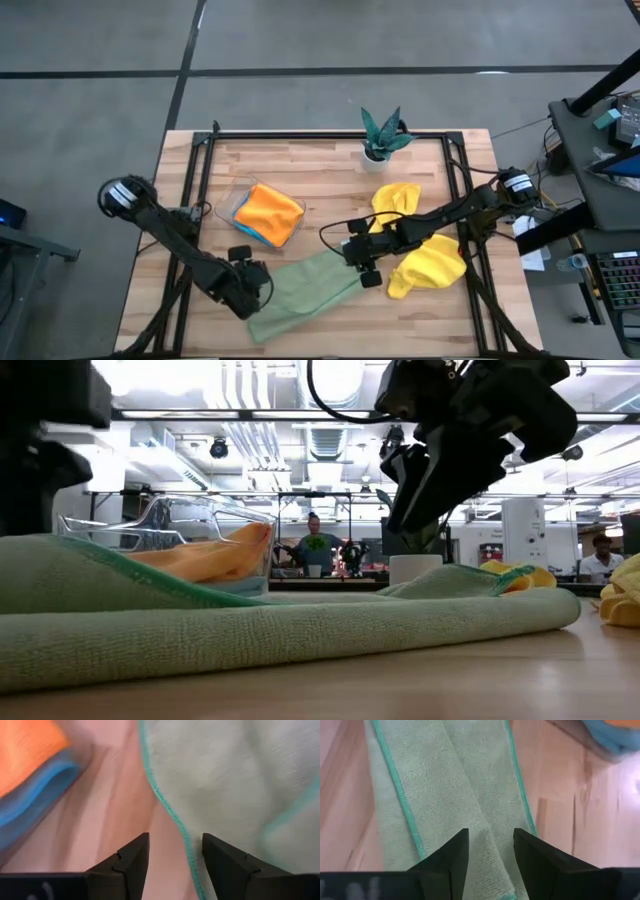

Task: Fold microfiber towels
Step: Fold the green microfiber cloth

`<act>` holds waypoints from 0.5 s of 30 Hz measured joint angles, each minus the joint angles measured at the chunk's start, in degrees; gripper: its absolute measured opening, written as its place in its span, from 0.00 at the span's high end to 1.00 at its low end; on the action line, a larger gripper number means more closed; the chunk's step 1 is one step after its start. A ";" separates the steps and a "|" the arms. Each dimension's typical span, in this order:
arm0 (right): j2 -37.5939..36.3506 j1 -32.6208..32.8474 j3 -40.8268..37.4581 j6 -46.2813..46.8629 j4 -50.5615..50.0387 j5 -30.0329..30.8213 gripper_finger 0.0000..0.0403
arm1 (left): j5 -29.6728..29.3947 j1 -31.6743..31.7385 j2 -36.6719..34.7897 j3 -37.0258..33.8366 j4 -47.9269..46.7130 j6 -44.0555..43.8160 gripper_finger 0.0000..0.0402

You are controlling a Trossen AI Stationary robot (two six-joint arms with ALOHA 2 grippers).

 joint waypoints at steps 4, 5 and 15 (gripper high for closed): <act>0.00 0.04 0.00 1.97 -2.59 -0.47 0.57 | -0.40 0.00 -1.96 0.13 6.57 1.46 0.58; 0.00 0.06 0.00 2.13 -3.42 -0.48 0.55 | -0.73 0.00 -1.98 0.13 8.92 2.09 0.58; 0.00 0.62 -0.13 9.02 -13.37 -1.91 0.48 | 0.35 0.00 0.13 -0.07 7.40 0.15 0.58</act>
